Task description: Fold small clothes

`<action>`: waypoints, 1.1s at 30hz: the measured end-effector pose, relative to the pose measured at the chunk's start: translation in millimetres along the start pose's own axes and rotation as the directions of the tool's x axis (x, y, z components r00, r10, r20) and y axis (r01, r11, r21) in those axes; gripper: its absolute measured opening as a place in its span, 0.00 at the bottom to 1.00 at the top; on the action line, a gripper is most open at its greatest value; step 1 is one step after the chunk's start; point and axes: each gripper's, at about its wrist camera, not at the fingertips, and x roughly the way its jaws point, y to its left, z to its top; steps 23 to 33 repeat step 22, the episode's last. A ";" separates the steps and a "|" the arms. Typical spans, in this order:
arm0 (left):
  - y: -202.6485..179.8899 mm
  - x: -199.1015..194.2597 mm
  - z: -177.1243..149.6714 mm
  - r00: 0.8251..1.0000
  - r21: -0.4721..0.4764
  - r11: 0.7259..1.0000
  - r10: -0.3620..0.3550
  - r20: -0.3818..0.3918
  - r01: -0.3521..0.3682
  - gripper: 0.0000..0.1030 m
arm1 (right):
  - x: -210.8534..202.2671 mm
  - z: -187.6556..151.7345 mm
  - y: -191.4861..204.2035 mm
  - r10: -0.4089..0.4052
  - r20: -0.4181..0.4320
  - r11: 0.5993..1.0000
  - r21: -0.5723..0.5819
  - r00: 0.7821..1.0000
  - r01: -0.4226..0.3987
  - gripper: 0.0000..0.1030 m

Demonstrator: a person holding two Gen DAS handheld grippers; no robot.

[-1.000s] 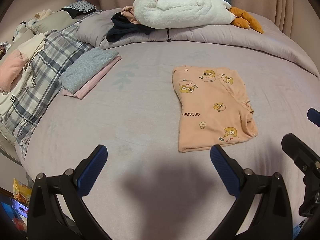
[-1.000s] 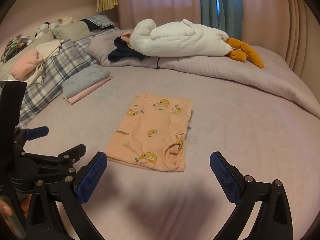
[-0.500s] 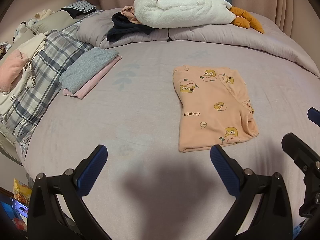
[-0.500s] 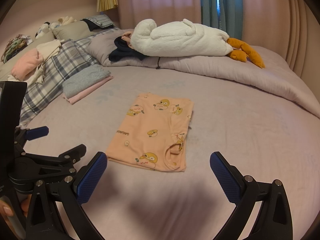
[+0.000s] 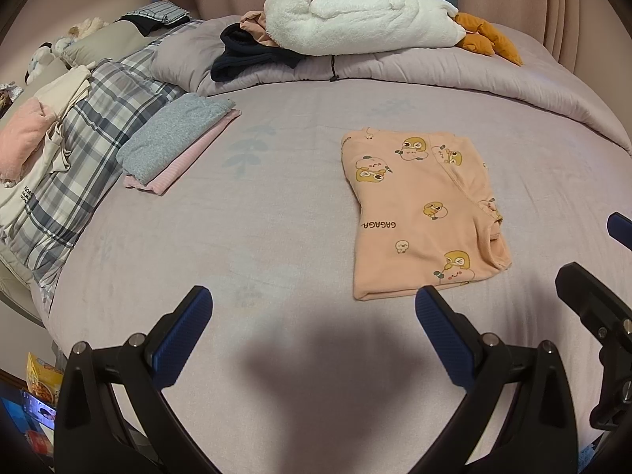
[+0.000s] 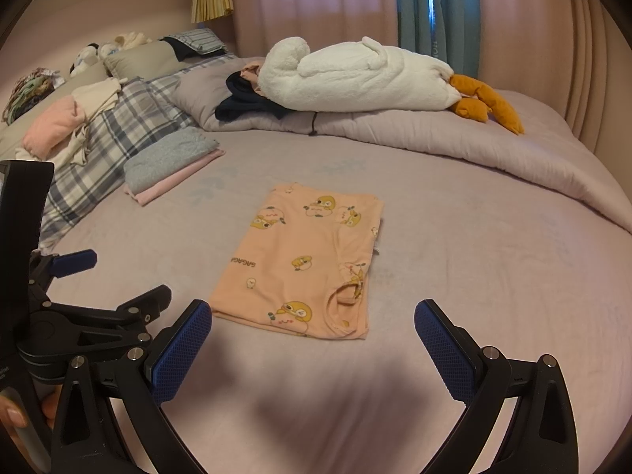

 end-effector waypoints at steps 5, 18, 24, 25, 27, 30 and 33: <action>-0.6 0.0 0.3 1.000 0.000 1.000 -0.001 0.000 0.001 1.00 | -0.1 0.2 -0.3 0.001 0.000 1.000 0.000 1.000 -0.001 0.99; 0.0 1.4 0.5 1.000 0.000 1.000 -0.002 -0.005 0.002 1.00 | -0.2 0.9 -1.1 0.001 0.000 1.000 0.000 1.000 -0.001 0.99; 0.4 3.7 1.5 1.000 -0.001 1.000 0.005 -0.007 -0.005 1.00 | -0.2 0.7 -0.7 0.000 0.000 1.000 0.000 1.000 0.000 0.99; 0.4 3.7 1.5 1.000 -0.001 1.000 0.005 -0.007 -0.005 1.00 | -0.2 0.7 -0.7 0.000 0.000 1.000 0.000 1.000 0.000 0.99; 0.4 3.7 1.5 1.000 -0.001 1.000 0.005 -0.007 -0.005 1.00 | -0.2 0.7 -0.7 0.000 0.000 1.000 0.000 1.000 0.000 0.99; 0.4 3.7 1.5 1.000 -0.001 1.000 0.005 -0.007 -0.005 1.00 | -0.2 0.7 -0.7 0.000 0.000 1.000 0.000 1.000 0.000 0.99; 0.4 3.7 1.5 1.000 -0.001 1.000 0.005 -0.007 -0.005 1.00 | -0.2 0.7 -0.7 0.000 0.000 1.000 0.000 1.000 0.000 0.99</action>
